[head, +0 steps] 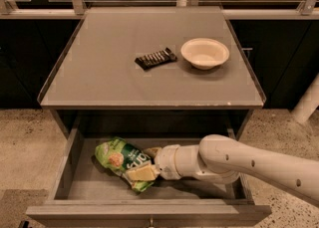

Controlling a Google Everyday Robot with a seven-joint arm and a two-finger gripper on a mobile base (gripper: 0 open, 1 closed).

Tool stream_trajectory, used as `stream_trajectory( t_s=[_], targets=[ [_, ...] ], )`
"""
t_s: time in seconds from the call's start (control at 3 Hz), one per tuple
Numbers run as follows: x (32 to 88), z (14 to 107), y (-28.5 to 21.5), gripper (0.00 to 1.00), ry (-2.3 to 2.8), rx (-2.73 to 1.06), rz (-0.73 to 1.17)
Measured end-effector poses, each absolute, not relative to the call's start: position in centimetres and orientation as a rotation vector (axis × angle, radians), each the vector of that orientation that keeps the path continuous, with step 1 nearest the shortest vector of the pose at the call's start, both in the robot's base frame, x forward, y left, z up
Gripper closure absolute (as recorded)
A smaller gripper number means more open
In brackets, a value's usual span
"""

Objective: Pick green rice chip bag from top drawer and place on counter

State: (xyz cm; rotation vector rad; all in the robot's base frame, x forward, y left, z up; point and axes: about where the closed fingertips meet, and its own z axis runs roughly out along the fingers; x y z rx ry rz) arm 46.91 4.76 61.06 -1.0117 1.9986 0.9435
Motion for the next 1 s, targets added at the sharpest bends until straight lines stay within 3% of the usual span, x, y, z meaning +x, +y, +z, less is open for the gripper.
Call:
stream_trajectory(
  t_s=[0.33, 1.0],
  targets=[
    [46.2, 63.4, 4.1, 1.00, 1.968, -1.027, 0.958],
    [43.0, 73.7, 0.7, 1.00, 1.907, -1.048, 0.746]
  ],
)
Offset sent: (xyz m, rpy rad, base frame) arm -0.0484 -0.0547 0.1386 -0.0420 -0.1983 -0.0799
